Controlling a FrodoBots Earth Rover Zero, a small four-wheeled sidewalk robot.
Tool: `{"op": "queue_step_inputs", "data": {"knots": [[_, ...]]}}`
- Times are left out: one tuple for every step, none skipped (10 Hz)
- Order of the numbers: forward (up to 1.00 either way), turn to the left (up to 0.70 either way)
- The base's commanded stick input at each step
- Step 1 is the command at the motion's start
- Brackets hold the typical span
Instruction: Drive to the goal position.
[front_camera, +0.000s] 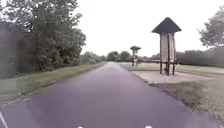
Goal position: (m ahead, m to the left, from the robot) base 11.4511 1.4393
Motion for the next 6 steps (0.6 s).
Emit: {"op": "queue_step_inputs", "data": {"knots": [[0.7,0.0],[0.7,0.0],[0.7,0.0],[0.7,0.0],[0.7,0.0],[0.7,0.0]]}}
